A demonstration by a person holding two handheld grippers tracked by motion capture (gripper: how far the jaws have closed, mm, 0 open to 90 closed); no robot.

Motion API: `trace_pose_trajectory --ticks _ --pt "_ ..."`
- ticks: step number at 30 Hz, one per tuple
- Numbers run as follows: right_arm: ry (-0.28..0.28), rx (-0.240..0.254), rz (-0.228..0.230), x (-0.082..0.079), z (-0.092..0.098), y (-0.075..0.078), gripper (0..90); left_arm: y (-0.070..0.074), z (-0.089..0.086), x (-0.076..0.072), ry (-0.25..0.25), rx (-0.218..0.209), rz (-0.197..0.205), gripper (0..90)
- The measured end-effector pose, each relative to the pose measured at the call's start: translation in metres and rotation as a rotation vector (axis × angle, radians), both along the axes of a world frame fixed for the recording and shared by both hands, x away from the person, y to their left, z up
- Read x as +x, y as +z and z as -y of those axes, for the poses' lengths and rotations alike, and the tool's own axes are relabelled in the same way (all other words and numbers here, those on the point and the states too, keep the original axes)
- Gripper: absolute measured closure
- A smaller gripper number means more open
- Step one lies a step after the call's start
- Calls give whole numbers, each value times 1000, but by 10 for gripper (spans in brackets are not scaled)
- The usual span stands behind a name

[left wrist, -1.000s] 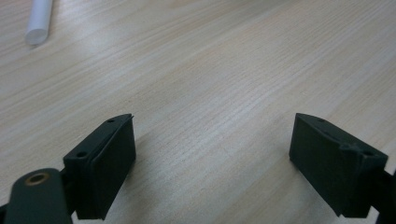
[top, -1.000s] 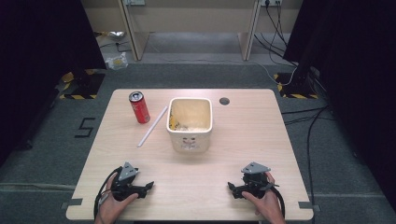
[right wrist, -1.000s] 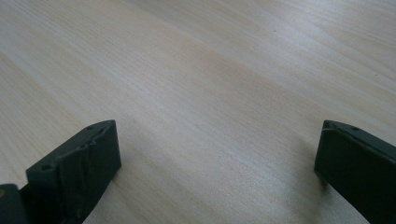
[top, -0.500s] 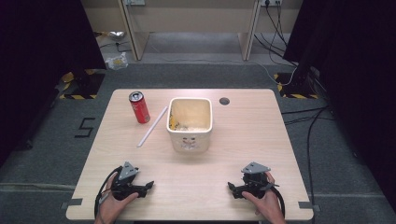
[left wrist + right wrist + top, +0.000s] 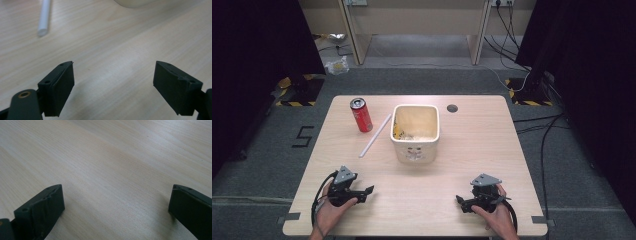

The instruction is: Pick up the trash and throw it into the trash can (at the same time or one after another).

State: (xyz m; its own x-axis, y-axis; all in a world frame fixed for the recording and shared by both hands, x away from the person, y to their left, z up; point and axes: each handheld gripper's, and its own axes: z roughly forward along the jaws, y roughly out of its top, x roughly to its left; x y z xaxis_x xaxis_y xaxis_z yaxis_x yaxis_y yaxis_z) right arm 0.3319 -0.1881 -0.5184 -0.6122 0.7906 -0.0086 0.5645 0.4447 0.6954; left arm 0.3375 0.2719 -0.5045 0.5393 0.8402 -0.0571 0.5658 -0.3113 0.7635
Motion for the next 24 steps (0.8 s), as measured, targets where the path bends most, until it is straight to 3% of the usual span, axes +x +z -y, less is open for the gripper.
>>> trace_pose_trajectory --ticks 13,24 --pt "1 0 0 0 0 0 4 16 -18 43 97 -33 12 168" --pt "3 0 1 0 0 0 4 13 -18 71 122 -33 4 173"
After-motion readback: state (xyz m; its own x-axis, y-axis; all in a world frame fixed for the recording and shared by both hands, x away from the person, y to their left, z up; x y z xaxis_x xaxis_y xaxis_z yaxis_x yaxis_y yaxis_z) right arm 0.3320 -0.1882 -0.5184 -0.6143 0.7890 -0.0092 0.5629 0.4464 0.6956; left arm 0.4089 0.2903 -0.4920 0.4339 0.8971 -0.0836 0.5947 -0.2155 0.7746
